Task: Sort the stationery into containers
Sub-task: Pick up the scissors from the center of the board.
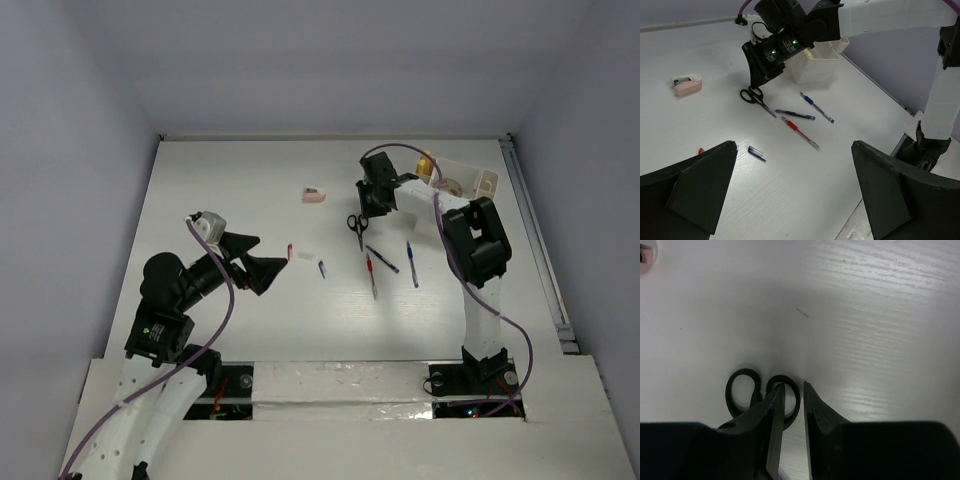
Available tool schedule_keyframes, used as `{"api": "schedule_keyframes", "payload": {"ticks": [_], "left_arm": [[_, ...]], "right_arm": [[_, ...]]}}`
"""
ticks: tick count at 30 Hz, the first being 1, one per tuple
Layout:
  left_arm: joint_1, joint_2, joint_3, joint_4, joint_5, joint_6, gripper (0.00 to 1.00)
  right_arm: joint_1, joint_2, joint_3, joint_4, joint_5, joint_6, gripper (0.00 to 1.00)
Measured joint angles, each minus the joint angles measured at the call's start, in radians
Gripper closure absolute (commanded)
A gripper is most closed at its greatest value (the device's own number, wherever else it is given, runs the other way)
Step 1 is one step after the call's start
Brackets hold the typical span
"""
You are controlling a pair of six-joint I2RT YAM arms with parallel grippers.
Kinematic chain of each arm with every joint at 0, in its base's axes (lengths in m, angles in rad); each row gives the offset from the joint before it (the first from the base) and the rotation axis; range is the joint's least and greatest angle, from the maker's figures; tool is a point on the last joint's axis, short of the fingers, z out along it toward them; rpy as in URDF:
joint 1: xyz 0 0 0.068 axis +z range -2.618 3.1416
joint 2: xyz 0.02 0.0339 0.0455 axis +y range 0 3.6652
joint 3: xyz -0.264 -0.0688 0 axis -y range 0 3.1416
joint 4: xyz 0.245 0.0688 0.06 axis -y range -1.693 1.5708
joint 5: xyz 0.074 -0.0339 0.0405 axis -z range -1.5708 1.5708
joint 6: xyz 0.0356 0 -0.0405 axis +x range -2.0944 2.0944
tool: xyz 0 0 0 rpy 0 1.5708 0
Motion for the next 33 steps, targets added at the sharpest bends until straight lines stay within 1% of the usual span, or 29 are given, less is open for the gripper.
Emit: {"api": "schedule_keyframes", "payload": {"ticks": [12, 17, 19, 20, 21, 23, 30, 33], "left_arm": [[-0.002, 0.000, 0.000, 0.000, 0.007, 0.000, 0.01], [-0.002, 0.000, 0.000, 0.000, 0.007, 0.000, 0.01], [-0.002, 0.000, 0.000, 0.000, 0.007, 0.000, 0.01], [-0.002, 0.000, 0.000, 0.000, 0.007, 0.000, 0.01], [-0.002, 0.000, 0.000, 0.000, 0.007, 0.000, 0.01], [-0.002, 0.000, 0.000, 0.000, 0.007, 0.000, 0.01], [-0.002, 0.000, 0.000, 0.000, 0.007, 0.000, 0.01], [-0.002, -0.001, 0.000, 0.000, 0.007, 0.000, 0.01]], "right_arm": [[0.000, 0.014, 0.056, -0.076, 0.006, -0.039, 0.73], [0.000, 0.063, 0.118, -0.112, -0.004, -0.058, 0.73], [0.000, 0.071, 0.131, -0.117, -0.016, -0.064, 0.77], [0.000, 0.074, 0.135, -0.120, -0.023, -0.066, 0.82], [0.000, 0.075, 0.137, -0.122, -0.029, -0.069, 0.91], [-0.005, 0.077, 0.142, -0.127, -0.039, -0.074, 1.00], [-0.026, 0.079, 0.144, -0.118, -0.108, -0.058, 1.00], [-0.032, 0.060, 0.104, -0.039, -0.148, -0.017, 1.00]]}}
